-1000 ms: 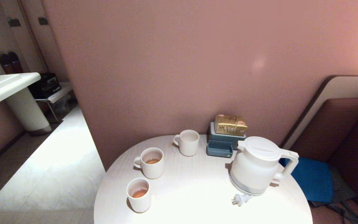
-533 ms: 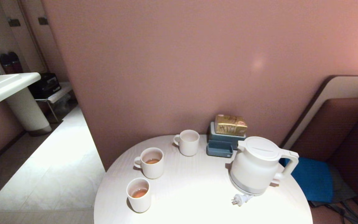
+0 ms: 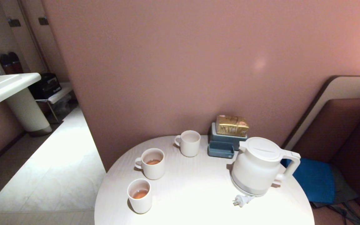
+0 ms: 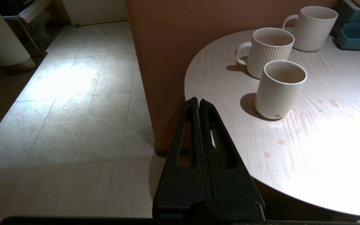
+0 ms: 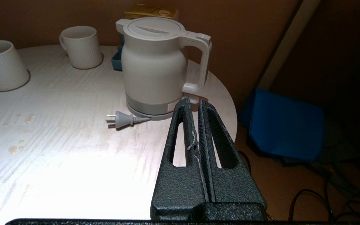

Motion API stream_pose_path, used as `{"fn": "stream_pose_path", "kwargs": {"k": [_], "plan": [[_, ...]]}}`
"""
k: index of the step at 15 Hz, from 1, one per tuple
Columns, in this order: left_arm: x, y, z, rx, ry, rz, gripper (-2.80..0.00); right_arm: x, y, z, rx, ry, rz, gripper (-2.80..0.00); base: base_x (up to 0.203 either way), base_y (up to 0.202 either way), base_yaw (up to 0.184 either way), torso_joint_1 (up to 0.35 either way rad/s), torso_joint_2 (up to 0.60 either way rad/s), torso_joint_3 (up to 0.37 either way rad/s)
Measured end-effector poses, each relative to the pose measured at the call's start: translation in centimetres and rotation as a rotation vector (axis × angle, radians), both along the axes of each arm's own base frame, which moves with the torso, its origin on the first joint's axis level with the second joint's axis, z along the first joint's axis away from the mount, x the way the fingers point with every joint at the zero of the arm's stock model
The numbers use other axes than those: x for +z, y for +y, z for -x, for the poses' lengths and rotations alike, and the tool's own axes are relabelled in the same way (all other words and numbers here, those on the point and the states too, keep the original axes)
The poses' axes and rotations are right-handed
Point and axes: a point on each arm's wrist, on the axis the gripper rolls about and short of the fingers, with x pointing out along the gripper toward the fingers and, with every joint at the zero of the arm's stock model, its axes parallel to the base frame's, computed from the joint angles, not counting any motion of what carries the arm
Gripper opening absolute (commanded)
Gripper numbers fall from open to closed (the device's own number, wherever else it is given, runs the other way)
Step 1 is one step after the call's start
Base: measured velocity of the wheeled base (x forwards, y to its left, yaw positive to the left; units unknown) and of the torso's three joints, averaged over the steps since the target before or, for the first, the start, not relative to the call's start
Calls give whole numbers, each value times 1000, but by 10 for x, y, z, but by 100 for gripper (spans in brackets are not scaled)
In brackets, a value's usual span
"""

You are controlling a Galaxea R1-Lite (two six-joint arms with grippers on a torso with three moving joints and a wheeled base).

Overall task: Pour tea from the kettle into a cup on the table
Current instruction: Pick up the cup

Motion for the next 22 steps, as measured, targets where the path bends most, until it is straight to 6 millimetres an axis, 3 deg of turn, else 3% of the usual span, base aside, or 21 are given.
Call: {"fn": "stream_pose_path", "kwargs": {"k": [22], "plan": [[0,0,0,-6,-1,-75,-280,0,0,0,0,0,-2,-280,0,0,0,0,0,0]]}}
